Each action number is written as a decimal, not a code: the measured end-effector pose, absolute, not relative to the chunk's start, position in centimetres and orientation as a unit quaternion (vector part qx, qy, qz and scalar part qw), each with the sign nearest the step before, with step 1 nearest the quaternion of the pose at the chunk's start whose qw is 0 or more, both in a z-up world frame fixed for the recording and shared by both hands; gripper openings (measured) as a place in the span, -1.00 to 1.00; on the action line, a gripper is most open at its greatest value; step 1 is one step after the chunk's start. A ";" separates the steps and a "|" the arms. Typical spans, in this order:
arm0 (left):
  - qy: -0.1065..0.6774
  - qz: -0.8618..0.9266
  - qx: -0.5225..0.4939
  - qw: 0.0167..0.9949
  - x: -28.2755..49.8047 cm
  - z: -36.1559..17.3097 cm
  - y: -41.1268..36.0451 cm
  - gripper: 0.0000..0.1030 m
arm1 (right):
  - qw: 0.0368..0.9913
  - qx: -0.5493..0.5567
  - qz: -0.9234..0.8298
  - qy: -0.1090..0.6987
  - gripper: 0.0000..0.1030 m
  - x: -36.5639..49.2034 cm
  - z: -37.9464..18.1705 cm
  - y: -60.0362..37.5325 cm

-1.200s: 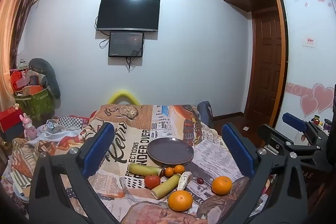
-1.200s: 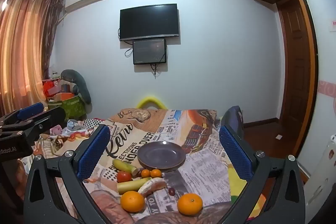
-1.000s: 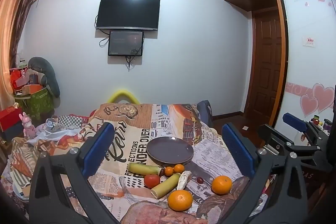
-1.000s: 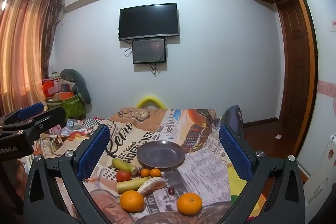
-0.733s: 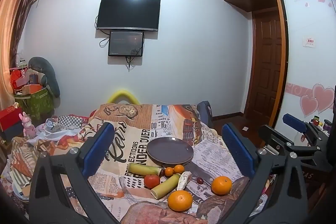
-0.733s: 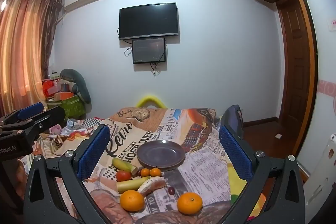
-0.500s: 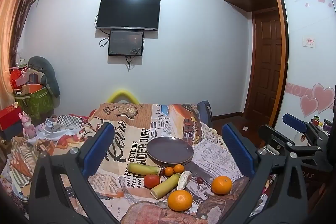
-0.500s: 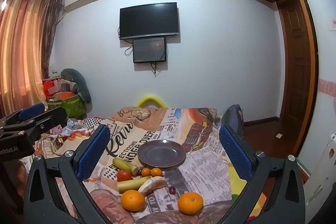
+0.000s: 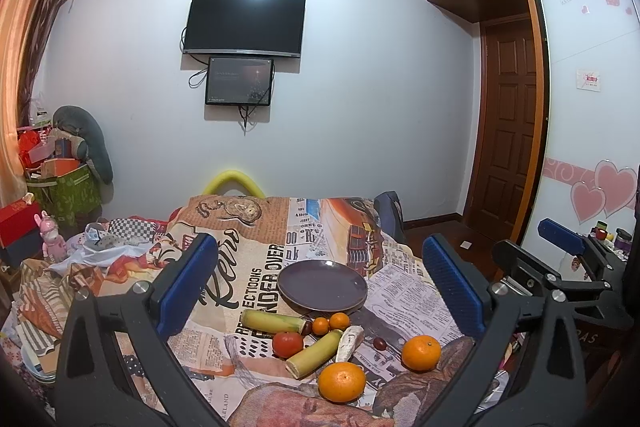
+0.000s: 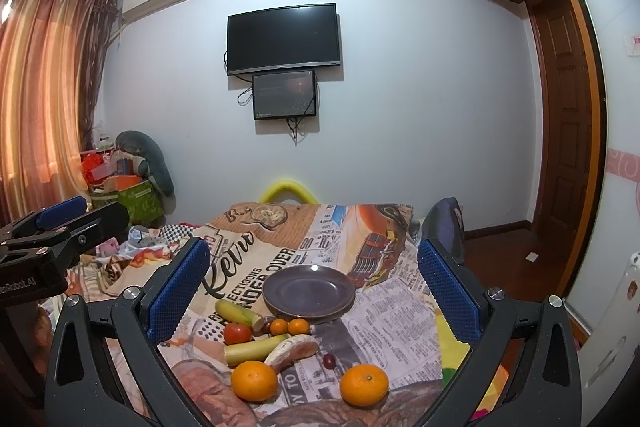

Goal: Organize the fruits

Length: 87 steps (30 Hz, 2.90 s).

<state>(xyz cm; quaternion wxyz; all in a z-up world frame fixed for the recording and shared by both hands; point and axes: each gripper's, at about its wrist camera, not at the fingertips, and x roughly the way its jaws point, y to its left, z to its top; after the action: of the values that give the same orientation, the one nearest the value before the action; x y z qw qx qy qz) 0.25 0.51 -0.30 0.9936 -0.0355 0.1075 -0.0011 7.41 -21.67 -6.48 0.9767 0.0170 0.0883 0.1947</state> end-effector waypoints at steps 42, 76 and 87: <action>0.112 -0.004 -0.039 0.993 0.8 -0.7 0.6 1.00 | 0.977 0.020 0.194 0.087 1.00 7.4 -6.2 -21.5; 0.331 -0.030 -0.043 0.942 10.5 -11.7 0.2 0.54 | 0.943 -0.014 0.174 0.285 0.63 14.3 -15.7 -24.9; 0.440 -0.051 -0.038 0.896 13.1 -18.0 -1.3 0.54 | 0.915 -0.011 0.183 0.361 0.63 16.4 -20.6 -25.2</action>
<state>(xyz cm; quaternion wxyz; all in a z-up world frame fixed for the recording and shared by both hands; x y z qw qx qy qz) 13.06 -1.27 -18.03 0.8960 -0.0384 0.4396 -0.0505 16.44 -25.20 -20.63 0.9146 -0.0106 0.3606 0.1825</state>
